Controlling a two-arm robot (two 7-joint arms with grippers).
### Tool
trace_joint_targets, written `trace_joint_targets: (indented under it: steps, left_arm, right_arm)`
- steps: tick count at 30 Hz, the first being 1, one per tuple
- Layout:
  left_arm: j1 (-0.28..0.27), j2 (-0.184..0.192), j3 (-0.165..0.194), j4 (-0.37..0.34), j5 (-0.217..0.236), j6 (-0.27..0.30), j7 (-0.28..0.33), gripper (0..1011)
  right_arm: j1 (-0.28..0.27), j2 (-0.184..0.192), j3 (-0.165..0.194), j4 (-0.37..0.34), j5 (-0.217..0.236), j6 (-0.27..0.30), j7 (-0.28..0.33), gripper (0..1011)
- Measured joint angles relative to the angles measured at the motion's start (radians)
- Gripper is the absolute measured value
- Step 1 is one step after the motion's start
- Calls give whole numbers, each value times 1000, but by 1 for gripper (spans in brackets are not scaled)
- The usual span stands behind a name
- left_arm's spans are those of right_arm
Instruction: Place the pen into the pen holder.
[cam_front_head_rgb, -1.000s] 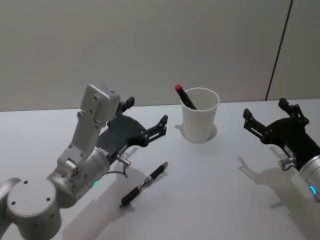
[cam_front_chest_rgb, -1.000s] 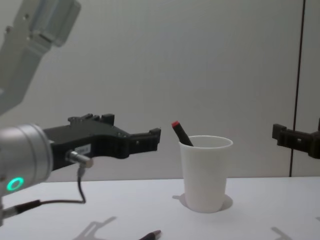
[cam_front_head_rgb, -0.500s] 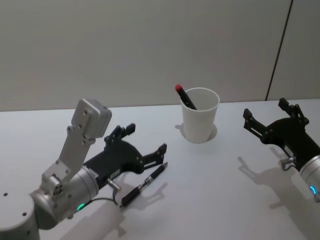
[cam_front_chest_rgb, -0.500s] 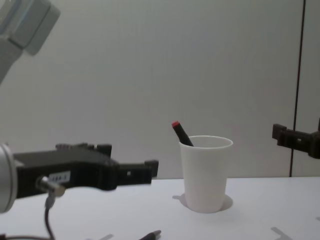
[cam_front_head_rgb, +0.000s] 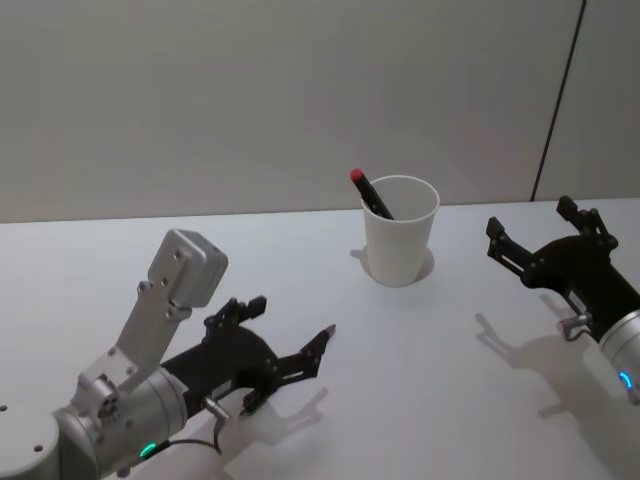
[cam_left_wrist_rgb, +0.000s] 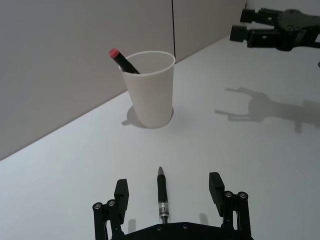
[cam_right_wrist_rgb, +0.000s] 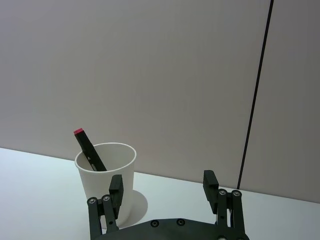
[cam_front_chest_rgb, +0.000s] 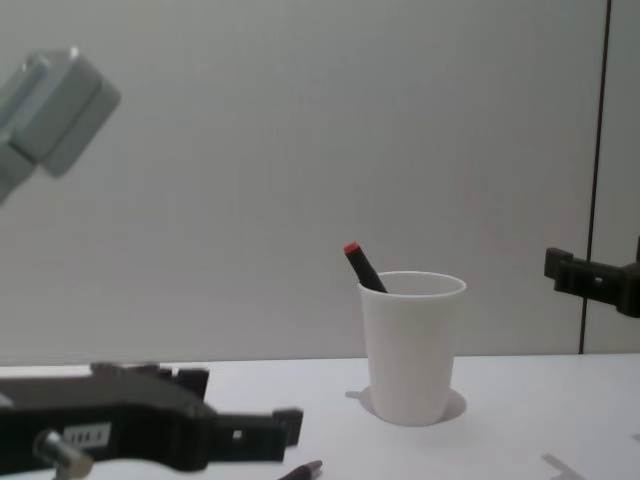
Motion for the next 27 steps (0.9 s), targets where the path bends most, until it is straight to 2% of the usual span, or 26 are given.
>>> trace_joint_targets:
  steps: [13, 27]
  left_arm:
    - [20, 15, 9, 7, 3, 98, 0, 1001]
    - [25, 9, 18, 30, 30, 139, -1, 1001]
  right_arm:
    - [0, 0, 0, 0, 0, 0, 0, 1001]
    - [0, 0, 0, 0, 0, 0, 0, 1001]
